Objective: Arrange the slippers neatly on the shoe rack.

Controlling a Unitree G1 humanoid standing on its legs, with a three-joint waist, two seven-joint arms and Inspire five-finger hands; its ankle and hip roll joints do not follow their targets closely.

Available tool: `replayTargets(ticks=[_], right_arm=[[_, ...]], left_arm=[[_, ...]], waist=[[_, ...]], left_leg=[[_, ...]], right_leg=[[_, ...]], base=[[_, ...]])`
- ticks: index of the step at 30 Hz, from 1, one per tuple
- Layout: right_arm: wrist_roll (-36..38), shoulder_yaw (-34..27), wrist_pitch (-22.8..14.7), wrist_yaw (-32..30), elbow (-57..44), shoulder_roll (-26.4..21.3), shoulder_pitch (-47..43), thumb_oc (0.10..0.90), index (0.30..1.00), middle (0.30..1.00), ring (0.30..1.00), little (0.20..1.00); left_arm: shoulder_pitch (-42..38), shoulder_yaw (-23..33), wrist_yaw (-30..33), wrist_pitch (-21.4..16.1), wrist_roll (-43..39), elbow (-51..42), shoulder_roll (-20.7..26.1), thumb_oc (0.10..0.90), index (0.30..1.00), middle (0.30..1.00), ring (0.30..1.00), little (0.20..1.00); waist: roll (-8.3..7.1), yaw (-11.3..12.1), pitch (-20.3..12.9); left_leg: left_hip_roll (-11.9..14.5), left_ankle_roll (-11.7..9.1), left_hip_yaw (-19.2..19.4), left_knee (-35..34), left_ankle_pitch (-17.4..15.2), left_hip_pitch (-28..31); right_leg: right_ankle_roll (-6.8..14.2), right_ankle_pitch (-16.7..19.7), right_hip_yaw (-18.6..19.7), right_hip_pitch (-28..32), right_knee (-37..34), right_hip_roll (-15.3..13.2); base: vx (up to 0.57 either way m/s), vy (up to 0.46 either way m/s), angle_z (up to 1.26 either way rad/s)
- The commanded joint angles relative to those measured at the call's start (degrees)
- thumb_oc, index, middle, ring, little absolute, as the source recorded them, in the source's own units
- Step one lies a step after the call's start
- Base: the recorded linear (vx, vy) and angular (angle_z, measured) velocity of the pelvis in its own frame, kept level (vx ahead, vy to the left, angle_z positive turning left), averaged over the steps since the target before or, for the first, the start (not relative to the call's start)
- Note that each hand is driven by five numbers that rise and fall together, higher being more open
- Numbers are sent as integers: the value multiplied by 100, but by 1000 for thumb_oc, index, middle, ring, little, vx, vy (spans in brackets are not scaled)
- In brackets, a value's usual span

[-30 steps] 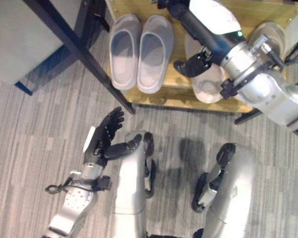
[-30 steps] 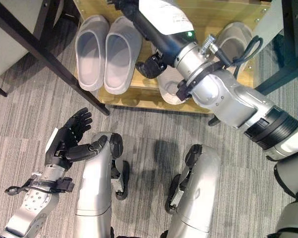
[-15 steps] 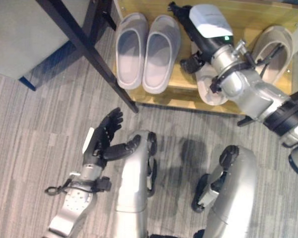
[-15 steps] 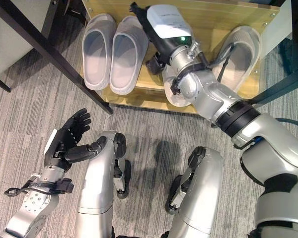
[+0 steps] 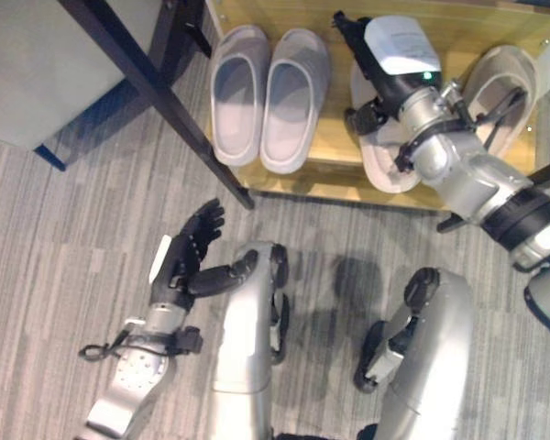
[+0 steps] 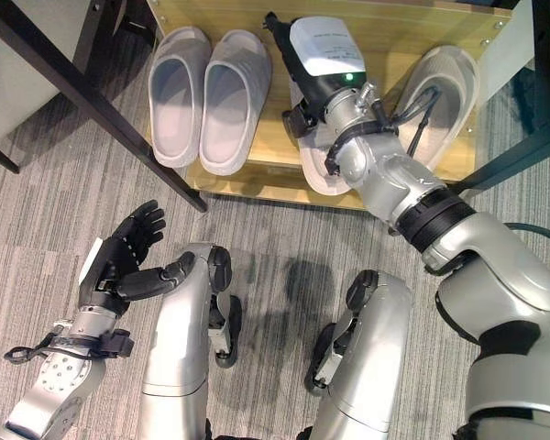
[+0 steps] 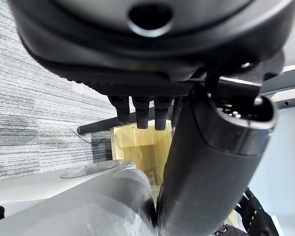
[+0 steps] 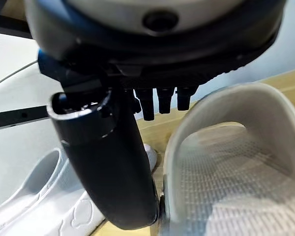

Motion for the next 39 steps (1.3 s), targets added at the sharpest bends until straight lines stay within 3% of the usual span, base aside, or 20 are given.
replayTargets(ticks=[1,27,39], right_arm=[[-259,-335,-15,-274,214,-170,-616,800,900,900,900,900],[-194,-1068,172,-459,639,-747,345,800,900,900,900,900],[-392,-804,234,-178,493,-1358,164,800,900,900,900,900]], left_arm=[[349,82,121,-153,208,-80,330,800,900,900,900,900],[575,225,150,-90,363,-209,260,800,900,900,900,900],[612,269,64,-50,429,-198,251,800,900,900,900,900]], waist=[[-19,296,-156],[-11,121,-156],[-88,73,-156]], left_leg=[[-128,-429,-440,-135,-410,-14],[-156,-459,-406,-187,-390,-14],[-149,-491,-448,-177,-371,-14]], right_leg=[[-283,672,316,-110,222,-126],[-312,578,362,-112,217,-123],[-298,574,369,-113,214,-137]], base=[[0,0,0],[0,0,0],[0,0,0]])
